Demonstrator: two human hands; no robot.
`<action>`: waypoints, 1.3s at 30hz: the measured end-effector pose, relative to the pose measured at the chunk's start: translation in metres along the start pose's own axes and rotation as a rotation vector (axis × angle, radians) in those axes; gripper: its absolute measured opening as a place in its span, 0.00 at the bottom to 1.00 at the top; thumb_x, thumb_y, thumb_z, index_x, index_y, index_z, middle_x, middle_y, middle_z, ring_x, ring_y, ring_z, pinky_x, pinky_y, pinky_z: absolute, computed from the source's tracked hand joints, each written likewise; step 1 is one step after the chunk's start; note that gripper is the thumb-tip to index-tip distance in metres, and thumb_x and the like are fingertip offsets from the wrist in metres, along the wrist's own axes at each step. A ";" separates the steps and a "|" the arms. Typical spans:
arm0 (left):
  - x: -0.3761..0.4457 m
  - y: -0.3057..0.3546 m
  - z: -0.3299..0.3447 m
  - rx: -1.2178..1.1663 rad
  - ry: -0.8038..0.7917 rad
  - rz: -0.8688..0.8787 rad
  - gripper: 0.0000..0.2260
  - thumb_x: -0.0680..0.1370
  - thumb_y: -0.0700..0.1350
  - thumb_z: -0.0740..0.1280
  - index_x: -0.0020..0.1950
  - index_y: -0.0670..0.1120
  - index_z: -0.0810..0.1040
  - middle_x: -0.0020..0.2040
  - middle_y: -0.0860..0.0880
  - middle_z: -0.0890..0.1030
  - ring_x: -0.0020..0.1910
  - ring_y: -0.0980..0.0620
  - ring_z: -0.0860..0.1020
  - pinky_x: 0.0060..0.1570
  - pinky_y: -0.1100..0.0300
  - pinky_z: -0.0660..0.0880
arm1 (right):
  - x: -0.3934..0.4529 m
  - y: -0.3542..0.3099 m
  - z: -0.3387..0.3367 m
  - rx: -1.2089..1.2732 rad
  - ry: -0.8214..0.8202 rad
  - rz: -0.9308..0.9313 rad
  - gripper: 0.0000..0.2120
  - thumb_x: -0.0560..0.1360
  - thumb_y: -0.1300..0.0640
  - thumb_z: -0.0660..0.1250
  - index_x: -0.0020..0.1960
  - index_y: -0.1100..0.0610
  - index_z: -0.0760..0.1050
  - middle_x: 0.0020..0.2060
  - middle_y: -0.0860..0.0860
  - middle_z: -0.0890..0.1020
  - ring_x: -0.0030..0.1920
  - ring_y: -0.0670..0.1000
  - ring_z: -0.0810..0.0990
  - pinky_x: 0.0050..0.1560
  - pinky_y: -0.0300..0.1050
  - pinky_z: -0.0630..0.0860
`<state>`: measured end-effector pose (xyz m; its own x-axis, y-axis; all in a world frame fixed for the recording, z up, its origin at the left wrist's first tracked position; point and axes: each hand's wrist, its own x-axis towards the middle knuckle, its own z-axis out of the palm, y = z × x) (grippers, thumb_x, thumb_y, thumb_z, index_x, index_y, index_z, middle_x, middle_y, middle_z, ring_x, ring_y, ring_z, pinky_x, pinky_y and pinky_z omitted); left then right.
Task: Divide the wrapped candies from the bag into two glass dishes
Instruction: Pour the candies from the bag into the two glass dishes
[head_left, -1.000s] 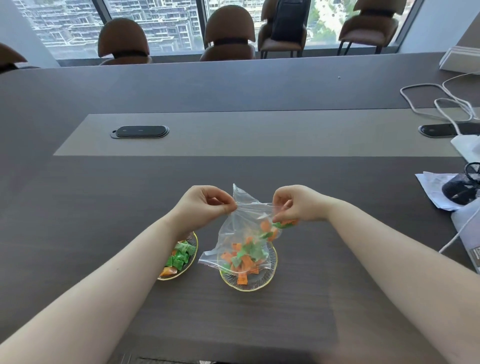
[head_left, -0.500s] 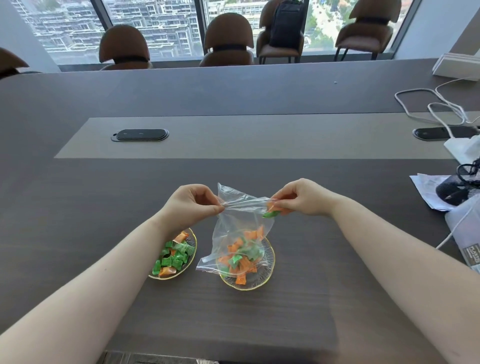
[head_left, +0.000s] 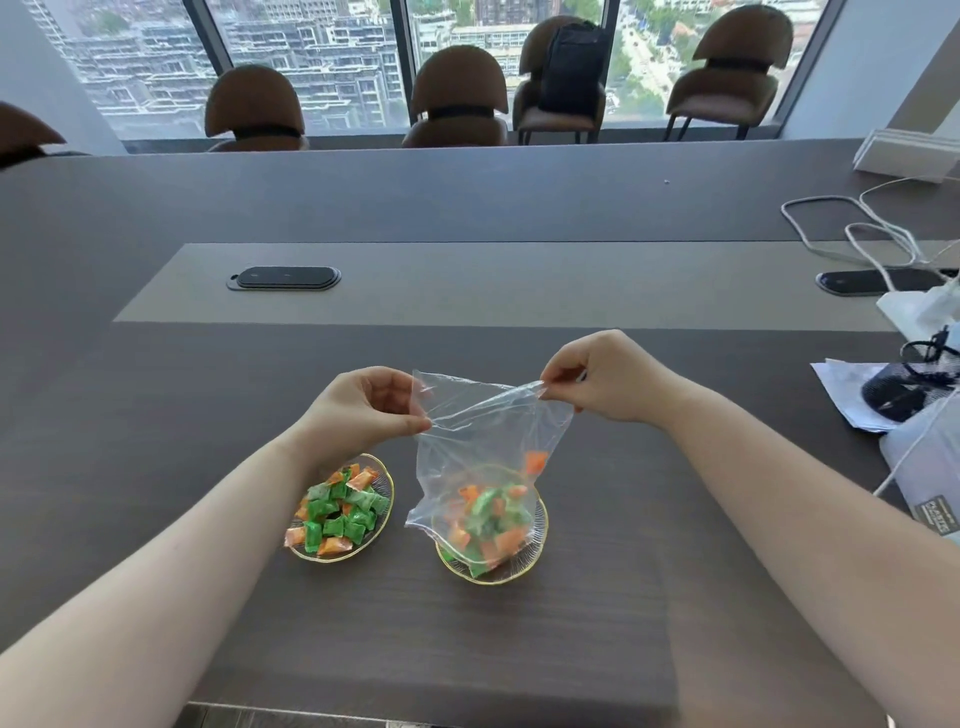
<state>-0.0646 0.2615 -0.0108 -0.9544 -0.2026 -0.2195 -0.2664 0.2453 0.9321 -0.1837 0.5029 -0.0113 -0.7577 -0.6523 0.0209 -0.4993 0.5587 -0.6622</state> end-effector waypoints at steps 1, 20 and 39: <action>-0.001 0.000 -0.001 0.007 0.000 0.001 0.12 0.67 0.31 0.73 0.48 0.40 0.80 0.38 0.48 0.82 0.36 0.58 0.81 0.44 0.67 0.80 | 0.000 -0.002 -0.001 0.000 0.004 -0.009 0.03 0.70 0.59 0.73 0.42 0.59 0.82 0.36 0.52 0.82 0.29 0.36 0.76 0.36 0.27 0.72; -0.004 0.007 -0.012 -0.067 0.014 0.074 0.09 0.67 0.31 0.72 0.45 0.41 0.82 0.38 0.51 0.85 0.38 0.59 0.82 0.41 0.71 0.77 | -0.001 -0.032 -0.009 0.032 0.050 -0.090 0.04 0.70 0.60 0.72 0.44 0.60 0.83 0.38 0.52 0.85 0.39 0.44 0.80 0.44 0.35 0.76; -0.001 0.006 -0.115 -0.191 0.358 0.100 0.05 0.67 0.39 0.75 0.36 0.48 0.81 0.39 0.51 0.83 0.39 0.57 0.79 0.47 0.64 0.72 | 0.083 -0.104 0.029 0.090 0.134 -0.186 0.05 0.71 0.65 0.69 0.45 0.61 0.83 0.33 0.41 0.79 0.34 0.31 0.76 0.39 0.21 0.68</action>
<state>-0.0500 0.1536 0.0280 -0.8579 -0.5120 -0.0421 -0.1126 0.1074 0.9878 -0.1825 0.3753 0.0376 -0.7082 -0.6626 0.2438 -0.6004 0.3835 -0.7017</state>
